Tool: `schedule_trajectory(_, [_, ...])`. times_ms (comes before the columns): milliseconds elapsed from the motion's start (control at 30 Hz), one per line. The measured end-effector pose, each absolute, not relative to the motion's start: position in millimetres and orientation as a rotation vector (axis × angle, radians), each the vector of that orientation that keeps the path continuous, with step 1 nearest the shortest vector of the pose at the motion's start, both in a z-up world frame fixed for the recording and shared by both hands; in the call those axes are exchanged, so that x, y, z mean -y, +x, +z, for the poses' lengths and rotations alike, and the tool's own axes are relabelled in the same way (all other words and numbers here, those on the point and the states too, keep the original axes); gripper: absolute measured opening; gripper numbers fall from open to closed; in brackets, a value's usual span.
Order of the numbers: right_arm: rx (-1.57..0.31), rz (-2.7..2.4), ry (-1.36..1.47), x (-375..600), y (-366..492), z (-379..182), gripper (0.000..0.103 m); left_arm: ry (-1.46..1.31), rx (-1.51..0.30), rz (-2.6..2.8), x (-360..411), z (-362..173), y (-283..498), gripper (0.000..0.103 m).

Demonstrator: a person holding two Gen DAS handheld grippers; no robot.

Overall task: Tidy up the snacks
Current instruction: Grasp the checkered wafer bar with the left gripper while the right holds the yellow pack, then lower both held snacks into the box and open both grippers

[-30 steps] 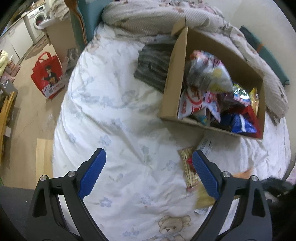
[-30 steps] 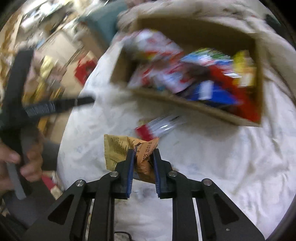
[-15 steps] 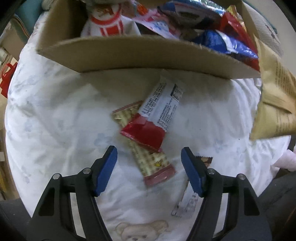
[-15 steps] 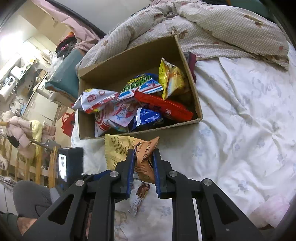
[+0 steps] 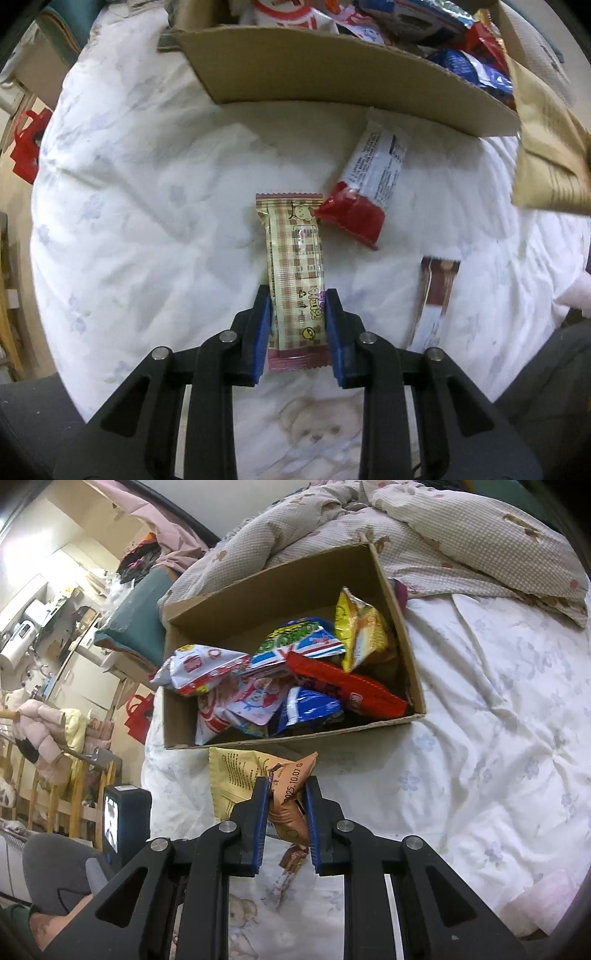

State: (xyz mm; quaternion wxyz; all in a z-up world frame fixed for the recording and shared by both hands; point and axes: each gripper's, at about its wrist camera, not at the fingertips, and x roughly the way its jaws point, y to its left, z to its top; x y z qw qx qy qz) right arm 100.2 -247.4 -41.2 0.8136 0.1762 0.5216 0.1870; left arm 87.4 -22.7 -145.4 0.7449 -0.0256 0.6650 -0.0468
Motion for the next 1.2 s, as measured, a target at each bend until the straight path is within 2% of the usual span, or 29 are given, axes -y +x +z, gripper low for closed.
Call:
schedule_trajectory(133, [-1.091,0.458,0.372,239,94,-31,0.020,-0.070,-1.418,-0.089,7,-127,82,0.024])
schedule_trajectory(467, [-1.014,0.437,0.389,247,91,-12,0.020,-0.028,-1.136,-0.080,-4,-29,82,0.024])
schedule_trajectory(767, [-0.920,0.405,0.472,272,110,15,0.020,-0.003,-1.016,-0.076,1,20,135,0.024])
schedule_trajectory(1000, [-0.900,0.393,0.477,273,148,27,0.020,0.043,-0.953,-0.066,11,30,176,0.024])
schedule_trajectory(1200, [-0.908,0.391,0.449,265,186,28,0.020,0.118,-0.932,-0.089,26,14,208,0.024])
